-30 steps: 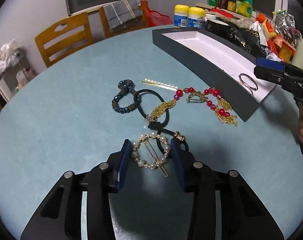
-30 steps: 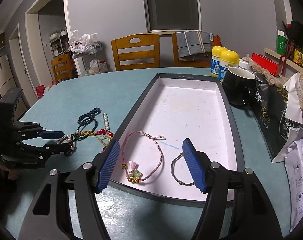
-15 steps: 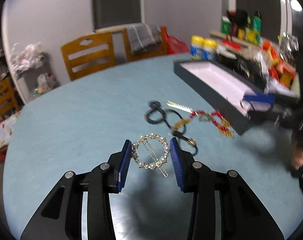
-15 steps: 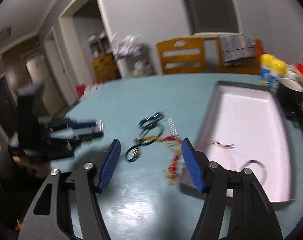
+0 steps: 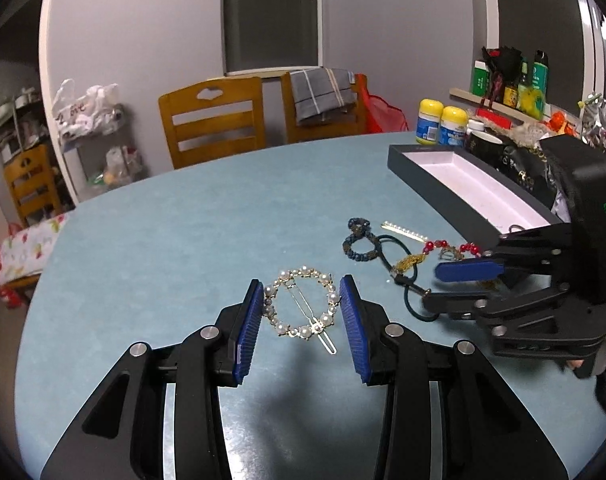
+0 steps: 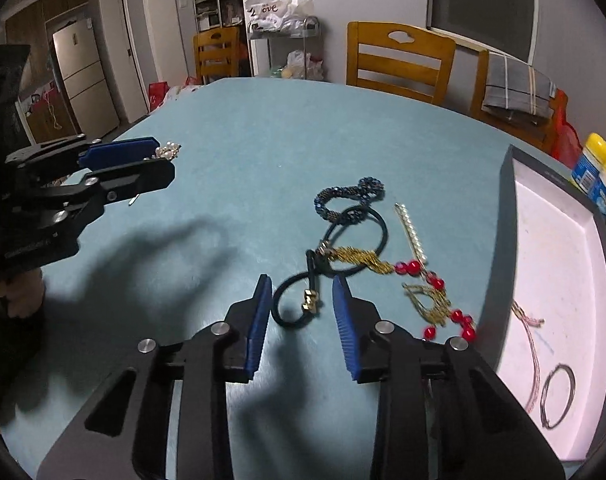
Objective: Organize jewelry
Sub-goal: 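Grasp a black hair tie with the right tool while the left tool holds the pearl clip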
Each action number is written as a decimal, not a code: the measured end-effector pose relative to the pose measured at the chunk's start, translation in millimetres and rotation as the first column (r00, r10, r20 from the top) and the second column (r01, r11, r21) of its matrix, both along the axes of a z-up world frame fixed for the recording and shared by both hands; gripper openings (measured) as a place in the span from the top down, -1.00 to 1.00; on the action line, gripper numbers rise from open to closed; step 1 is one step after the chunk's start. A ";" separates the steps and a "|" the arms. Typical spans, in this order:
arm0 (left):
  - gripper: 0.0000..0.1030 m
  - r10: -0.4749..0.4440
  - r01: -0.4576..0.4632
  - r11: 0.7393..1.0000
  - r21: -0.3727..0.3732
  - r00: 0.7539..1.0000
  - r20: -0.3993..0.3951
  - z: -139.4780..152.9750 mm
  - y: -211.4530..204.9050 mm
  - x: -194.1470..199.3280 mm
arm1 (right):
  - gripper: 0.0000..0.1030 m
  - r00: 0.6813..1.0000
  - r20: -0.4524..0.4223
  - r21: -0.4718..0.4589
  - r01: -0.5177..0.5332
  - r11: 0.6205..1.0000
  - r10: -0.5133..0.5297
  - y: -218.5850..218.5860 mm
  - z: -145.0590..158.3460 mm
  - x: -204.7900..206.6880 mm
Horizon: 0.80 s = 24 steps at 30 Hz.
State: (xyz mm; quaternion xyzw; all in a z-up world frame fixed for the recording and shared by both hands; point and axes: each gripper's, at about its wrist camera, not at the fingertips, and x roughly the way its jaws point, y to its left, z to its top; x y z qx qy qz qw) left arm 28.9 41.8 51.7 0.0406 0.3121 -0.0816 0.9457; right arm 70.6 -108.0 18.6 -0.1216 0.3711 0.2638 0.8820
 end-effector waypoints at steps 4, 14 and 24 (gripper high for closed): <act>0.19 0.003 -0.003 1.000 -0.010 1.000 0.002 1.4 1.0 -1.4 | 0.53 1.000 -0.007 -0.016 0.007 1.000 -0.008 6.4 -4.4 5.6; 0.19 -0.004 0.004 1.000 -0.022 1.000 0.009 4.6 0.1 -3.9 | 0.82 0.996 -0.065 0.010 0.069 0.998 -0.068 -3.4 -10.1 16.1; 0.19 0.006 -0.006 1.000 -0.015 1.000 -0.014 -2.5 1.0 0.0 | 0.82 0.999 0.018 0.150 0.039 0.988 -0.042 -24.8 20.4 -8.0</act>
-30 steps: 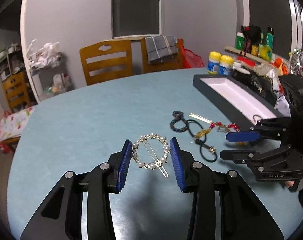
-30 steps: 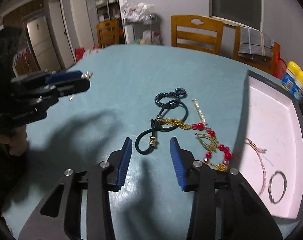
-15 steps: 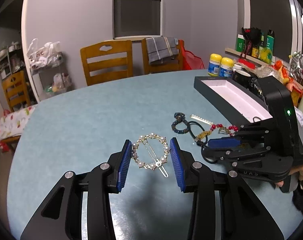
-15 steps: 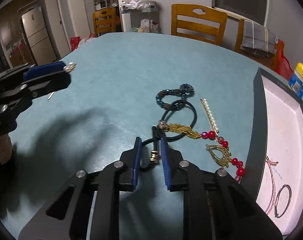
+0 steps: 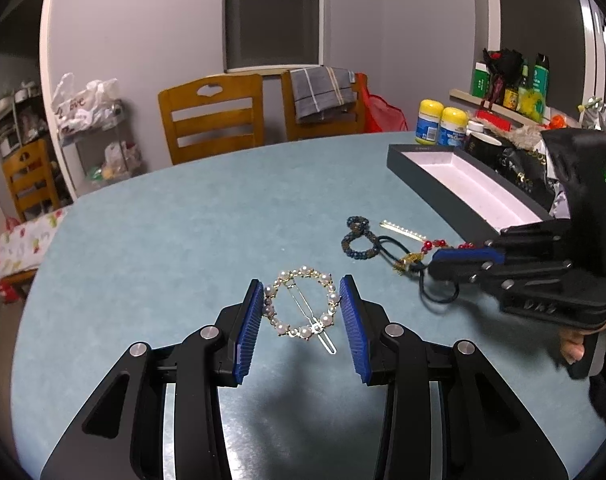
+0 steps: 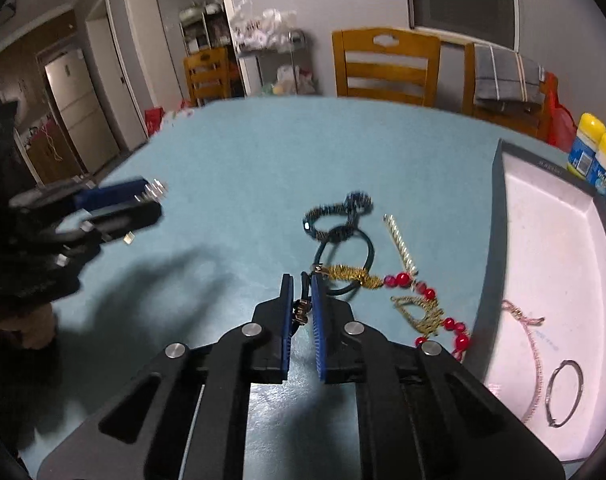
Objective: Organize jewelry
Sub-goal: 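Grasp a black hair tie with the right tool while the left tool holds the pearl clip, then lower the pearl clip into the box with the left tool while the right tool releases the hair tie there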
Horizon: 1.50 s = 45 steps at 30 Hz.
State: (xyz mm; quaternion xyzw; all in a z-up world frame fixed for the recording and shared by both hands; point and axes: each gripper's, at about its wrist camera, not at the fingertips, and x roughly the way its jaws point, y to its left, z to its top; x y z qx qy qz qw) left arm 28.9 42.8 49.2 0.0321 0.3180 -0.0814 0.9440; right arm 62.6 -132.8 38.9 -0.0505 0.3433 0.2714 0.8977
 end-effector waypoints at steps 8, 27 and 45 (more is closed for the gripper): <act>0.19 0.003 -0.003 1.000 0.012 1.000 -0.007 -3.3 -2.3 1.4 | 0.82 0.998 0.066 0.173 -0.014 0.985 0.003 -34.7 37.9 -11.1; 0.19 -0.075 0.077 0.997 -0.023 0.995 0.058 26.9 -49.0 9.5 | 0.82 0.983 0.148 0.336 0.055 0.940 -0.110 -104.0 75.9 -28.0; 0.19 -0.287 0.286 0.957 -0.045 0.958 -0.008 13.2 -201.6 63.9 | 0.82 0.888 -0.003 0.229 0.449 0.864 -0.460 -220.3 26.0 6.3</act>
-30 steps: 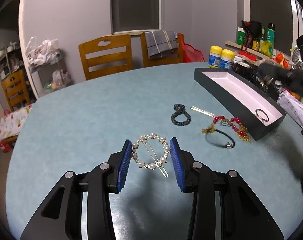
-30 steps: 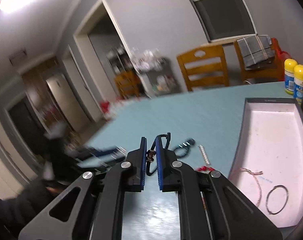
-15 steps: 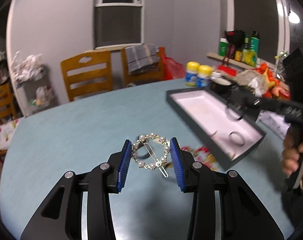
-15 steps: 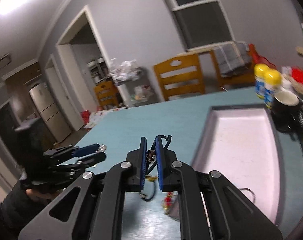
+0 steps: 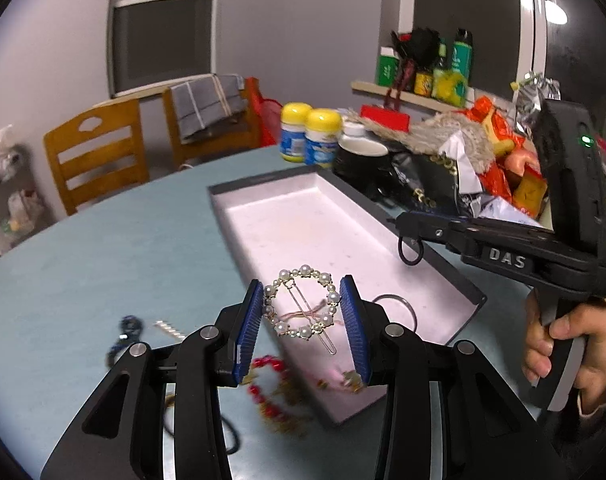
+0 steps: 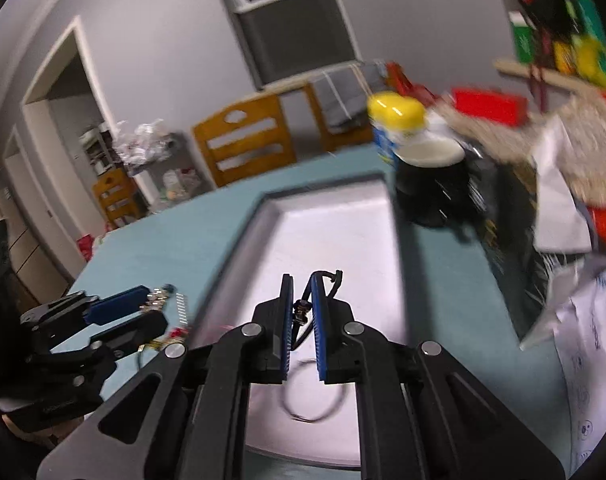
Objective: Organize jewelry
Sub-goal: 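Lower the pearl clip into the box with the left tool while the right tool releases the hair tie there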
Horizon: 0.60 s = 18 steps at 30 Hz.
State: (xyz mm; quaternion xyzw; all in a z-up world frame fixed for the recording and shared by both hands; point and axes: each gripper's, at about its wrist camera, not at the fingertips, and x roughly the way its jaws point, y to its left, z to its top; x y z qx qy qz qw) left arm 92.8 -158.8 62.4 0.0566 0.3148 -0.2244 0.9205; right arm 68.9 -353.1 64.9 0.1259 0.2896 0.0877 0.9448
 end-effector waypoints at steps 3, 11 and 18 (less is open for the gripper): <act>0.19 -0.024 0.025 0.998 0.064 1.000 -0.011 -10.4 -14.2 1.9 | 0.82 0.999 -0.043 0.014 0.004 1.000 -0.004 -4.4 -10.4 10.0; 0.19 -0.062 0.065 0.990 0.127 0.998 -0.026 -20.2 -23.5 2.6 | 0.82 0.994 -0.106 -0.014 -0.034 0.999 0.032 8.6 -21.7 19.0; 0.19 -0.059 0.062 0.979 0.193 0.998 -0.025 -25.6 -28.6 1.8 | 0.82 0.991 -0.123 -0.044 -0.066 0.997 0.060 18.5 -24.8 20.8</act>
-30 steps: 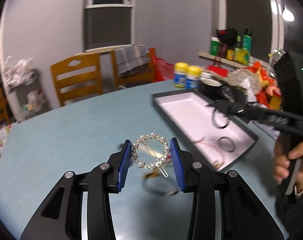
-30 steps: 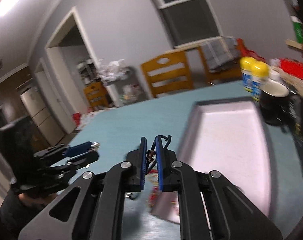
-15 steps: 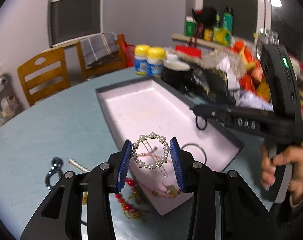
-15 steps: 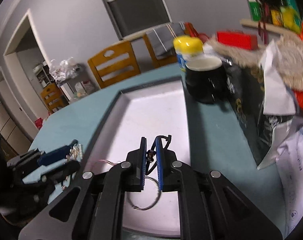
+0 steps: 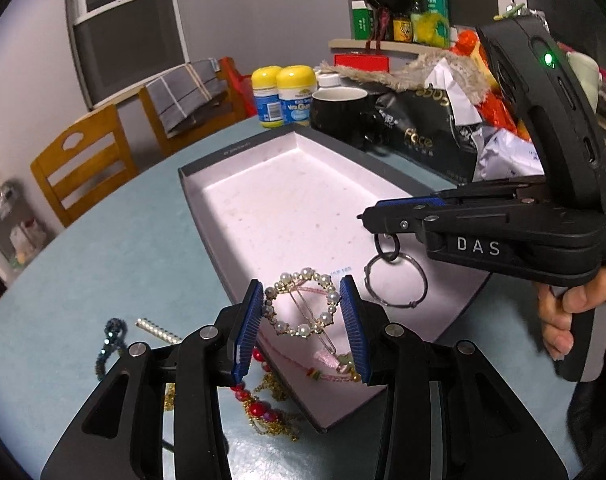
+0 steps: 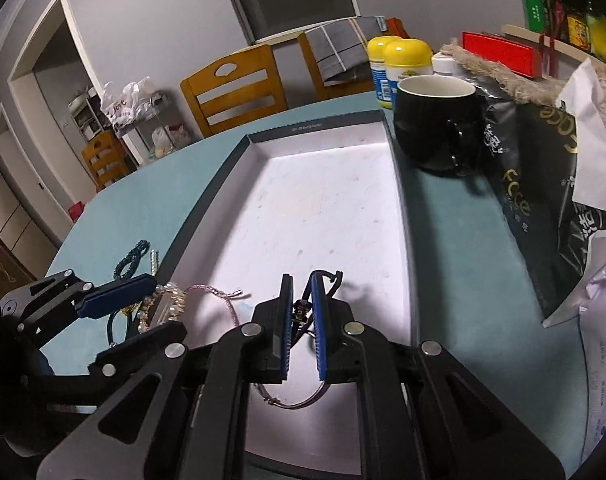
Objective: Organize jewelry
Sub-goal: 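Lower the pearl clip into the box with the left tool while the right tool releases the hair tie there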
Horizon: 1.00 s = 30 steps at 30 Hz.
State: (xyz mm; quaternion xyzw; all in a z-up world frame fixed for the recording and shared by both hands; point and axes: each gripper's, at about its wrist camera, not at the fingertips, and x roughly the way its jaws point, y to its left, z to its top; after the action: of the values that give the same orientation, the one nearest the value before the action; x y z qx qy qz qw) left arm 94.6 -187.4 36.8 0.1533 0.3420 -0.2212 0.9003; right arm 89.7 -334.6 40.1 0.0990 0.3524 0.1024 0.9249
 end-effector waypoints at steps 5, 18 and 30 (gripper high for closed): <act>0.19 -0.009 0.008 0.999 0.032 1.000 0.015 -1.6 -3.0 -3.3 | 0.82 1.000 0.008 -0.012 -0.001 1.000 0.001 1.1 1.9 -2.5; 0.16 0.008 -0.008 1.000 0.021 1.000 0.012 0.1 3.0 -1.0 | 0.81 1.000 0.006 -0.077 0.018 0.997 -0.018 4.7 1.7 -1.6; -0.01 0.054 -0.054 0.998 -0.033 0.998 0.022 15.4 25.8 4.2 | 0.53 0.999 0.023 -0.133 0.048 0.990 -0.045 6.1 5.1 -4.4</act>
State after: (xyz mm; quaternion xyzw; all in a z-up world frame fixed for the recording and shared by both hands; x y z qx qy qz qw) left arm 98.8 -161.6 52.1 0.1317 0.3321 -0.2006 0.9122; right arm 85.2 -328.5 45.3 0.0441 0.3467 0.0581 0.9351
